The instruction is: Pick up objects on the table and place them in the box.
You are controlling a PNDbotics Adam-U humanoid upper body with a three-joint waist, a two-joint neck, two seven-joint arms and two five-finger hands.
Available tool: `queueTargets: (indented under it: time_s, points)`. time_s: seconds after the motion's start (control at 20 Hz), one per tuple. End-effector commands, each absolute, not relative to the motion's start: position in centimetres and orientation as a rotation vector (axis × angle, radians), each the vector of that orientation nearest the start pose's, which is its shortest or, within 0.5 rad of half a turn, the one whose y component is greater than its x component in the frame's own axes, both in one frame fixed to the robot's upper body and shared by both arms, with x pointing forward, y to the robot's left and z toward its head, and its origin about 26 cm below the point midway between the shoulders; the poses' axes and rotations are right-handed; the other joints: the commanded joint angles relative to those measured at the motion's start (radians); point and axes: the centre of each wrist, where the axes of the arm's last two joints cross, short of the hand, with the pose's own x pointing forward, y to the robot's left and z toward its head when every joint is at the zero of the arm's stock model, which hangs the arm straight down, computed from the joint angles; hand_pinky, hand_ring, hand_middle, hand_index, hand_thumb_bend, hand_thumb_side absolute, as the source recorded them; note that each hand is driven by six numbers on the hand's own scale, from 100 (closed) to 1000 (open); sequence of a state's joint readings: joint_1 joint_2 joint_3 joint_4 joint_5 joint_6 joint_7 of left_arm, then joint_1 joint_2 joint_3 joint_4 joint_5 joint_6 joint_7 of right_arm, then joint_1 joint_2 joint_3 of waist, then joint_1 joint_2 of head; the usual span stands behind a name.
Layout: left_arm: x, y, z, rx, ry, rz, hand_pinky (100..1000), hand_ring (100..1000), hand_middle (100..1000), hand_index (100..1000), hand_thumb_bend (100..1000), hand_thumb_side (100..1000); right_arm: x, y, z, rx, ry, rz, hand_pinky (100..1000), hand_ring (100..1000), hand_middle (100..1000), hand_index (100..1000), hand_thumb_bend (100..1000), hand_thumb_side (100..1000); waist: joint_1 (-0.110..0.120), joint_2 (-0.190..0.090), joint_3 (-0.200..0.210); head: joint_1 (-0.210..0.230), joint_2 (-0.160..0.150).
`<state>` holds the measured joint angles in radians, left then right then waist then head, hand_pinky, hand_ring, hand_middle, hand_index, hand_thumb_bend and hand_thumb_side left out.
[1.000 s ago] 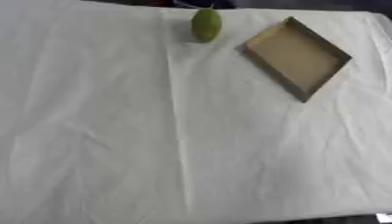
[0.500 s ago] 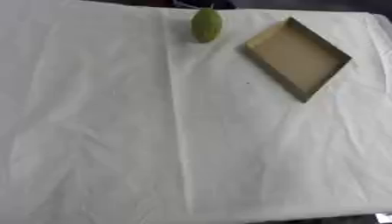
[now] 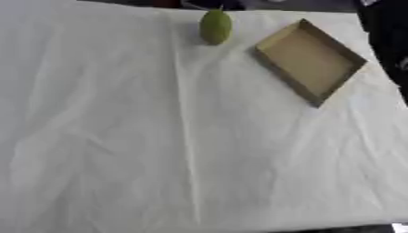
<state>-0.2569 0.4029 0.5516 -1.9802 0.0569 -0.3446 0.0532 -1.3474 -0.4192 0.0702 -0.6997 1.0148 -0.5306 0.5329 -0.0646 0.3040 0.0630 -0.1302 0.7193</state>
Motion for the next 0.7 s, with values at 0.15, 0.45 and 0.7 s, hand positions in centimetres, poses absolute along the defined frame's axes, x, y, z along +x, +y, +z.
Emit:
queueTargets:
  time_s: [0.15, 0.45, 0.7]
  points:
    - [25.4, 40.6, 24.8, -0.982, 3.363, 0.068, 512, 608, 632, 739, 100, 205, 51.8, -22.3, 32.4, -0.933, -1.492, 1.887, 745, 743, 876, 891, 333, 642, 0.01, -0.011, 0.012, -0.022, -0.018]
    - [25.5, 40.6, 24.8, -0.977, 3.363, 0.068, 511, 607, 632, 739, 100, 210, 52.6, -21.5, 29.8, -0.914, -1.45, 1.913, 745, 756, 883, 893, 349, 642, 0.011, -0.001, 0.023, -0.03, -0.016]
    - [25.5, 40.5, 24.8, -0.965, 3.367, 0.069, 511, 607, 632, 739, 100, 214, 52.8, -21.2, 28.9, -0.908, -1.453, 1.913, 746, 761, 887, 895, 349, 635, 0.01, 0.0, 0.024, -0.029, -0.017]
